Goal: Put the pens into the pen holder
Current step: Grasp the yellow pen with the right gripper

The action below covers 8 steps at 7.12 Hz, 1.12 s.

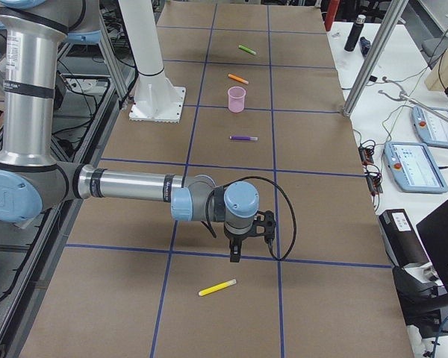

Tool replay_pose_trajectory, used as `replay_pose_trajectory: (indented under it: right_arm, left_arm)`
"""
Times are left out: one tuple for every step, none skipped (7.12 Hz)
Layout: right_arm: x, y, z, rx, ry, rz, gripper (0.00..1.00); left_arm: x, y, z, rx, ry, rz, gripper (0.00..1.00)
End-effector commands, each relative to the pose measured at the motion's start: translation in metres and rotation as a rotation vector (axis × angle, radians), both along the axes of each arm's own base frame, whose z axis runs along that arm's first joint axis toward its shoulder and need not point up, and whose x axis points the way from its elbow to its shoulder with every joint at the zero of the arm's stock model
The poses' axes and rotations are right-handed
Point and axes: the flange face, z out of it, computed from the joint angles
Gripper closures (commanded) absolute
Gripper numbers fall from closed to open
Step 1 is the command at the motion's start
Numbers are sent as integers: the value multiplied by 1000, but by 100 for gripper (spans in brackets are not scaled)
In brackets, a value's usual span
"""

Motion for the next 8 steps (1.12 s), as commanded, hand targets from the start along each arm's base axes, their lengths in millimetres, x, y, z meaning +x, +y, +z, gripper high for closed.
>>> replay_pose_trajectory:
  right_arm:
    - [0,1,2,-7,-4,2,0]
    - [0,1,2,-8,-4,2,0]
    - [0,1,3,-10,-2,3,0]
    - [0,0,2,-9,-2,3,0]
    - [0,0,2,-9,-2,3,0]
    - [0,2,7,-24,-3,6,0]
    - [0,2,9,-21,-3,2,0]
    - [-1,3,15,-38,-10,4,0]
  left_arm:
    - [0,5,3,10,5,9,0]
    - [0,3,3,23,5,2,0]
    - [0,4,4,23,4,4,0]
    - [0,5,4,26,6,8,0]
    - [1,5,4,26,6,9,0]
    - [1,5,7,22,4,9,0]
    - [1,6,7,18,5,7,0]
    - [1,5,7,17,6,5,0]
